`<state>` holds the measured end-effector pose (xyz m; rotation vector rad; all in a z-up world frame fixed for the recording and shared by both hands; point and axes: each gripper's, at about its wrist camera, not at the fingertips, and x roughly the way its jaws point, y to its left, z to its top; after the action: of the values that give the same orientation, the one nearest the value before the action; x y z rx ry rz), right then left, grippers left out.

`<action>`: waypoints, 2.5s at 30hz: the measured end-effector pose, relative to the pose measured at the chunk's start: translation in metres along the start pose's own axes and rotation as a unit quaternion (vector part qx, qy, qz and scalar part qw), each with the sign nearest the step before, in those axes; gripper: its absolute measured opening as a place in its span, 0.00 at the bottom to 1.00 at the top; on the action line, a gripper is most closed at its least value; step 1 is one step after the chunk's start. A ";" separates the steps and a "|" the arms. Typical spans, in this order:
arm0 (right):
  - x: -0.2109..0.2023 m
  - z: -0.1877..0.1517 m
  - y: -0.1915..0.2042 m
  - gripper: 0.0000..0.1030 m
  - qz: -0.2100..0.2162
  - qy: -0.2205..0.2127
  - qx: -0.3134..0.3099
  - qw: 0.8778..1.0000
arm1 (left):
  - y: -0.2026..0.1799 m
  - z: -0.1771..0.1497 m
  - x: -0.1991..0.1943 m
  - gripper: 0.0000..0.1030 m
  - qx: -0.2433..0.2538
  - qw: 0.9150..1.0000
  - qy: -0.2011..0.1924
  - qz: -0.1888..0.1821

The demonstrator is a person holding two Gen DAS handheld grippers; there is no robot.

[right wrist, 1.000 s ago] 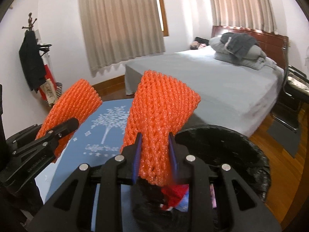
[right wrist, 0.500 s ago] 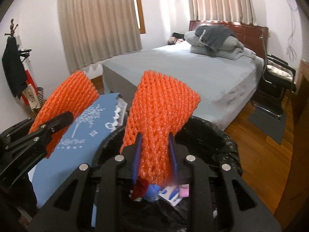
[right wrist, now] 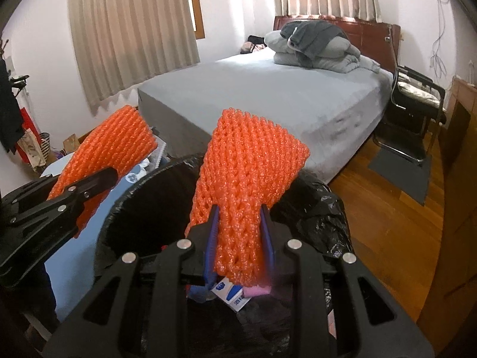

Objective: Collect trash

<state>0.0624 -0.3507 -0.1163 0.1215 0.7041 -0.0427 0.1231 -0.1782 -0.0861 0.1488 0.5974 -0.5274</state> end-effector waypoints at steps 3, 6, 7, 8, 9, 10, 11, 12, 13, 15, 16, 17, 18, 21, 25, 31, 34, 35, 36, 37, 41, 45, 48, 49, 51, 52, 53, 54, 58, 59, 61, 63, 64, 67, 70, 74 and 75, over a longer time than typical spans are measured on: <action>0.009 0.000 -0.003 0.25 0.000 0.006 0.000 1.000 | -0.001 0.001 0.011 0.20 0.000 1.000 0.006 -0.003; 0.020 -0.001 -0.005 0.26 0.001 0.013 0.001 1.000 | -0.003 0.001 0.022 0.20 0.001 1.000 0.014 -0.007; 0.023 0.000 -0.006 0.27 0.001 0.016 0.002 1.000 | -0.004 0.001 0.025 0.21 0.002 1.000 0.016 -0.007; 0.024 0.000 -0.005 0.28 0.001 0.018 0.002 1.000 | -0.005 0.000 0.028 0.22 0.002 1.000 0.019 -0.008; 0.027 -0.001 -0.005 0.30 -0.001 0.020 0.000 1.000 | -0.004 0.000 0.031 0.22 0.001 1.000 0.021 -0.009; 0.030 -0.002 -0.005 0.31 -0.003 0.023 -0.001 1.000 | -0.004 0.000 0.033 0.26 0.001 1.000 0.023 -0.011; 0.033 -0.002 -0.006 0.32 -0.006 0.025 -0.003 1.000 | -0.003 0.000 0.035 0.30 0.000 1.000 0.026 -0.013; 0.035 -0.003 -0.006 0.35 -0.008 0.028 -0.003 1.000 | -0.002 0.000 0.037 0.37 -0.001 1.000 0.028 -0.013; 0.037 -0.004 -0.007 0.43 -0.010 0.030 -0.003 1.000 | 0.000 0.001 0.038 0.43 -0.002 1.000 0.028 -0.013; 0.040 -0.004 -0.007 0.49 -0.012 0.033 -0.003 0.999 | 0.002 0.001 0.039 0.48 -0.004 0.999 0.030 -0.015; 0.040 -0.005 -0.007 0.56 -0.015 0.033 -0.003 0.999 | 0.003 0.001 0.039 0.51 -0.004 0.999 0.029 -0.013; 0.040 -0.005 -0.008 0.59 -0.017 0.033 -0.003 0.999 | 0.005 0.001 0.038 0.53 -0.005 1.000 0.029 -0.011; 0.040 -0.006 -0.008 0.62 -0.019 0.032 -0.003 0.999 | 0.006 0.002 0.038 0.58 -0.007 1.000 0.028 -0.010; 0.034 -0.007 -0.007 0.76 -0.029 0.027 -0.003 0.999 | 0.013 0.002 0.033 0.66 -0.016 1.000 0.023 -0.002; 0.025 -0.007 -0.007 0.89 -0.032 0.019 -0.004 0.999 | 0.023 0.004 0.022 0.76 -0.021 1.000 0.016 0.012; -0.001 0.003 0.002 0.93 -0.017 0.000 -0.005 1.000 | 0.040 0.007 -0.007 0.90 -0.026 0.999 -0.001 0.040; -0.016 0.011 0.011 0.94 -0.004 -0.011 -0.004 1.000 | 0.047 0.007 -0.025 0.93 -0.028 0.998 -0.011 0.048; -0.022 0.014 0.014 0.94 0.002 -0.014 -0.002 1.000 | 0.048 0.007 -0.032 0.93 -0.030 0.998 -0.014 0.051; -0.026 0.015 0.016 0.94 0.006 -0.016 0.000 1.000 | 0.049 0.007 -0.038 0.94 -0.031 0.998 -0.017 0.054; -0.031 0.018 0.020 0.94 0.011 -0.019 0.001 1.000 | 0.051 0.008 -0.044 0.94 -0.033 0.998 -0.021 0.057; -0.053 0.026 0.034 0.94 0.025 -0.036 -0.004 0.999 | 0.054 0.008 -0.068 0.94 -0.040 0.997 -0.031 0.065; -0.069 0.031 0.046 0.95 0.034 -0.047 -0.014 0.998 | 0.057 0.008 -0.088 0.94 -0.042 0.996 -0.040 0.072; -0.082 0.033 0.055 0.95 0.039 -0.055 -0.022 0.997 | 0.057 0.007 -0.102 0.94 -0.046 0.995 -0.045 0.079; -0.087 0.034 0.058 0.95 0.041 -0.058 -0.024 0.997 | 0.057 0.006 -0.107 0.94 -0.048 0.995 -0.047 0.080; -0.094 0.034 0.063 0.95 0.044 -0.062 -0.029 0.997 | 0.059 0.005 -0.116 0.94 -0.050 0.994 -0.050 0.085; -0.097 0.034 0.065 0.95 0.045 -0.063 -0.030 0.997 | 0.059 0.004 -0.120 0.94 -0.051 0.993 -0.053 0.088; -0.099 0.035 0.067 0.95 0.046 -0.064 -0.032 0.996 | 0.060 0.004 -0.125 0.94 -0.052 0.993 -0.055 0.089; -0.102 0.034 0.069 0.95 0.047 -0.064 -0.032 0.996 | 0.060 0.004 -0.129 0.94 -0.053 0.993 -0.057 0.092; -0.112 0.032 0.078 0.95 0.052 -0.067 -0.037 0.996 | 0.062 0.002 -0.146 0.94 -0.054 0.991 -0.064 0.102; -0.115 0.032 0.080 0.95 0.053 -0.068 -0.039 0.996 | 0.062 0.001 -0.150 0.94 -0.054 0.991 -0.066 0.104; -0.119 0.031 0.085 0.95 0.055 -0.070 -0.041 0.995 | 0.061 -0.002 -0.158 0.94 -0.054 0.990 -0.069 0.109; -0.123 0.031 0.087 0.95 0.059 -0.071 -0.042 0.995 | 0.060 -0.003 -0.164 0.94 -0.053 0.990 -0.070 0.112; -0.125 0.030 0.090 0.95 0.060 -0.072 -0.044 0.995 | 0.060 -0.003 -0.167 0.94 -0.052 0.990 -0.071 0.114; -0.130 0.029 0.095 0.95 0.062 -0.075 -0.048 0.994 | 0.059 -0.006 -0.176 0.94 -0.051 0.989 -0.074 0.121; -0.133 0.028 0.100 0.95 0.064 -0.075 -0.051 0.994 | 0.058 -0.006 -0.181 0.94 -0.051 0.988 -0.076 0.124; -0.136 0.027 0.104 0.95 0.067 -0.076 -0.055 0.993 | 0.057 -0.008 -0.186 0.94 -0.051 0.988 -0.076 0.127; -0.137 0.027 0.105 0.95 0.067 -0.076 -0.055 0.993 | 0.057 -0.008 -0.187 0.94 -0.051 0.987 -0.077 0.128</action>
<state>-0.0159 -0.2505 0.0028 0.0600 0.5444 0.1148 0.0174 -0.0462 0.0131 0.0850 0.4451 -0.2561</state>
